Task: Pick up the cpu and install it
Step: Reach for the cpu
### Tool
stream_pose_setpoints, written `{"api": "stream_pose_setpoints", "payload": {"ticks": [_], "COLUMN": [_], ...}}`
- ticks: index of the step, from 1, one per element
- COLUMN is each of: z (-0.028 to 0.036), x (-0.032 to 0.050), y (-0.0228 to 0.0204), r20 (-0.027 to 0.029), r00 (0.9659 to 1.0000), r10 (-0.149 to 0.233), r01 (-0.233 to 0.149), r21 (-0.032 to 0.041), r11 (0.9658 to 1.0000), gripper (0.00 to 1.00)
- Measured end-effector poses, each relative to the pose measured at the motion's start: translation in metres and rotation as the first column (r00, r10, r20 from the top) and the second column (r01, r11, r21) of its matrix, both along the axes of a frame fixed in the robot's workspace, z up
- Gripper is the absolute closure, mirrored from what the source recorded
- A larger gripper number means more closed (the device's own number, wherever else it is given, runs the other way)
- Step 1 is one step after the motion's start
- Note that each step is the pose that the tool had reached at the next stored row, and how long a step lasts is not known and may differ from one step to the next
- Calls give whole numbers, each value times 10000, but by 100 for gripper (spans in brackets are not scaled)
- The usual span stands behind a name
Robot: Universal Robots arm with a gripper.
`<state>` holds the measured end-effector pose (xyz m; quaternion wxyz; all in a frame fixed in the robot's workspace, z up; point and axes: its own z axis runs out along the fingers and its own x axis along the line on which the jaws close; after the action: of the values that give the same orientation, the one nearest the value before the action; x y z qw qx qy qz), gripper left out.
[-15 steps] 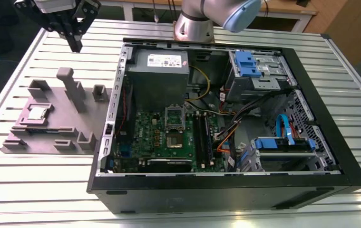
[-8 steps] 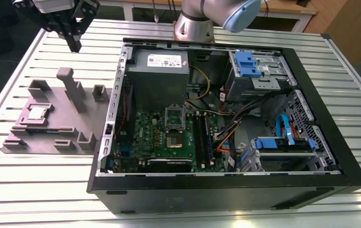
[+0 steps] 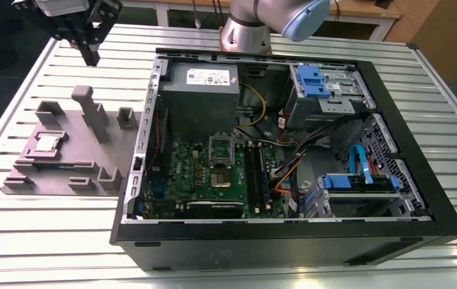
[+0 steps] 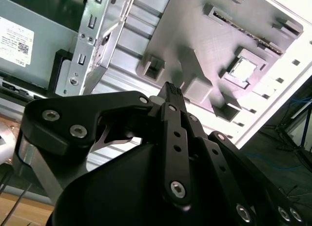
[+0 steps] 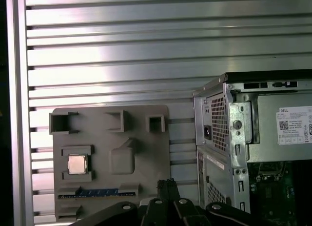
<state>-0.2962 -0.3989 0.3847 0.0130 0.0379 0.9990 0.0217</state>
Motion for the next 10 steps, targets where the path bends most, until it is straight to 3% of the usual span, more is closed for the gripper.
{"api": "stream_pose_setpoints", "payload": {"ticks": [10], "z": [-1], "x": [-211], "y": [0], "r20": [0], "r00": [10000], "r10": [0], "r01": [0], "r21": [0], "r11": [10000], "gripper": [90]}}
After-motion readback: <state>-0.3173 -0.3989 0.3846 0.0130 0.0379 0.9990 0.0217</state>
